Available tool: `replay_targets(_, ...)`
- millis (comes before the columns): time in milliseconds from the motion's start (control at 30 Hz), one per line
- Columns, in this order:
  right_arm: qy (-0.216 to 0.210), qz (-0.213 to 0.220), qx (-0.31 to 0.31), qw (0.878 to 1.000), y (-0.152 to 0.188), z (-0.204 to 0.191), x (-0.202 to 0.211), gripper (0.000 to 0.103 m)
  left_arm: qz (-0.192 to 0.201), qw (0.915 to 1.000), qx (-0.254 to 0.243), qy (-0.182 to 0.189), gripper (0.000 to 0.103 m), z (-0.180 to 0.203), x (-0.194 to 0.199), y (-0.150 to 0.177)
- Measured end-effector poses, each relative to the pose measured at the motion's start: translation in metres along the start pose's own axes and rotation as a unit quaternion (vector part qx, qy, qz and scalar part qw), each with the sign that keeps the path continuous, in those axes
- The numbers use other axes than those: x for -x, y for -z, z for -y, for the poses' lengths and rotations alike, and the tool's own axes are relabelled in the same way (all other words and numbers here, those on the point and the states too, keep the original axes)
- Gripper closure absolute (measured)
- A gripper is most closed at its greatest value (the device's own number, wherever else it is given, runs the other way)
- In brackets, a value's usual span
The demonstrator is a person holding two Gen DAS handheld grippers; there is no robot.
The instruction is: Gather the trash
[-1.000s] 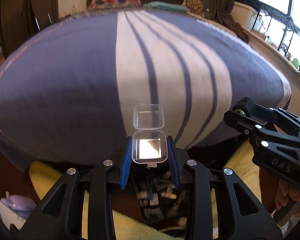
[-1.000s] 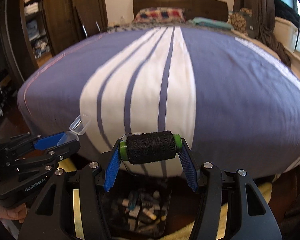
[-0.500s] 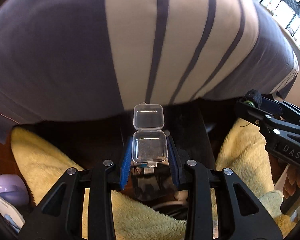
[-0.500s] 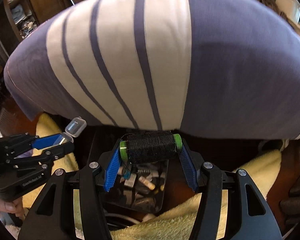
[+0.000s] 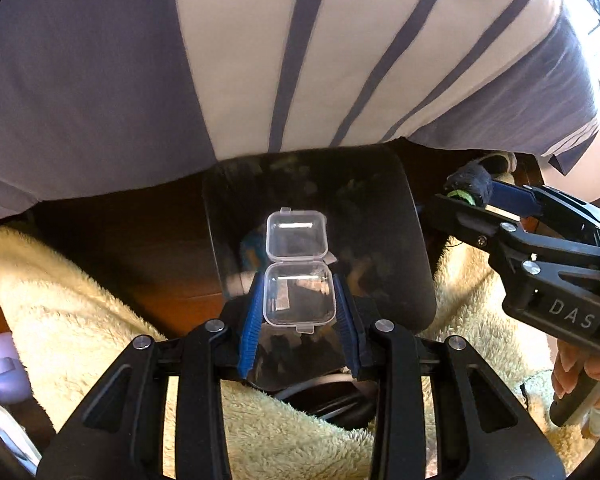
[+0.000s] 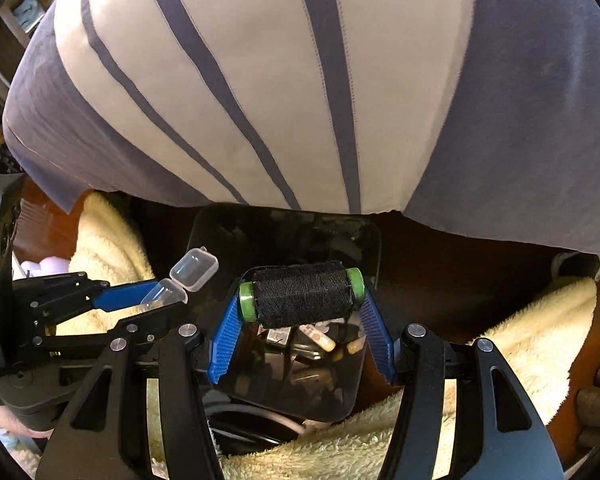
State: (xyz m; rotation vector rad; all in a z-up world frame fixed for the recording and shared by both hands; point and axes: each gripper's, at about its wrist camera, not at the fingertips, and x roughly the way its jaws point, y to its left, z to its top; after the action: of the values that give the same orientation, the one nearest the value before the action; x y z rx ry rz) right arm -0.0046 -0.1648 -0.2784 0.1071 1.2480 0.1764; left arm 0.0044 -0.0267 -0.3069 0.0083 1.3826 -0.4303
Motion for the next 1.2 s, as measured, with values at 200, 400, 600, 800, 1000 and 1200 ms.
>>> replay_targets(200,0.006,0.001,-0.007,1.0,-0.003,0.003,0.0,0.03,-0.004,1.0,0.006,-0.002,0.05,-0.005,-0.001,0.001)
replay_targets(400,0.019,0.019,-0.015,1.0,-0.003,0.007,0.013,0.019,0.021,0.9995,0.008,-0.024,0.032,-0.008,0.016,0.0)
replay_targets(600,0.028,0.052,-0.024,0.998,-0.004,0.012,0.037,0.006,0.069,0.9969,0.008,-0.037,0.011,-0.01,0.051,-0.001)
replay_targets(800,0.027,0.092,-0.027,0.995,-0.005,0.011,0.071,0.004,0.129,0.9903,0.015,-0.049,0.008,-0.012,0.096,0.001)
replay_targets(1000,0.04,0.164,-0.004,0.986,-0.01,-0.001,0.126,0.004,0.213,0.9736,0.012,-0.08,0.008,-0.004,0.161,0.0)
replay_targets(1200,0.047,0.256,0.006,0.966,-0.01,-0.009,0.196,0.004,0.307,0.9473,0.0,-0.093,0.008,0.016,0.233,0.003)
